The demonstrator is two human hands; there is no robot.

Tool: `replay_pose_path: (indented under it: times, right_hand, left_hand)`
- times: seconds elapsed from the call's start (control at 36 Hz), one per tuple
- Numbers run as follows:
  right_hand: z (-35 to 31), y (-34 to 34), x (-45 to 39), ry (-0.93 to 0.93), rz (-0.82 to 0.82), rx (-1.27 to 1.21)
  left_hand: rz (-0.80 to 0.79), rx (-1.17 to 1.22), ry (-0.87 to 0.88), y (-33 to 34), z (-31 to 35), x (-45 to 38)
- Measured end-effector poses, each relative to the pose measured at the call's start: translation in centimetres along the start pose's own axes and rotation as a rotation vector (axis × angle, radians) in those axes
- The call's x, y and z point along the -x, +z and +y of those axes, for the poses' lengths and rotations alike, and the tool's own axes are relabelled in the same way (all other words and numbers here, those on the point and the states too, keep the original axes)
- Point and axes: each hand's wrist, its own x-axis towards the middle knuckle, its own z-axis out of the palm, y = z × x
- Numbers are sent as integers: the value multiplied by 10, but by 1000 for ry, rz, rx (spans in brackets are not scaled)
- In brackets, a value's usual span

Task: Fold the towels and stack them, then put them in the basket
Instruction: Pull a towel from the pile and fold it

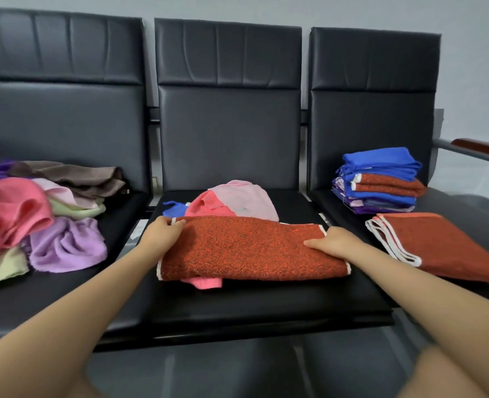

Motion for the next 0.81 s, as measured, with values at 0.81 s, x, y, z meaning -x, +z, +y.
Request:
replay_pose_path:
  times: [0.81]
  right_hand:
    - [-82,-3,22,-46,-78,-1322]
  left_hand:
    - [153,185,89,-17,28,24]
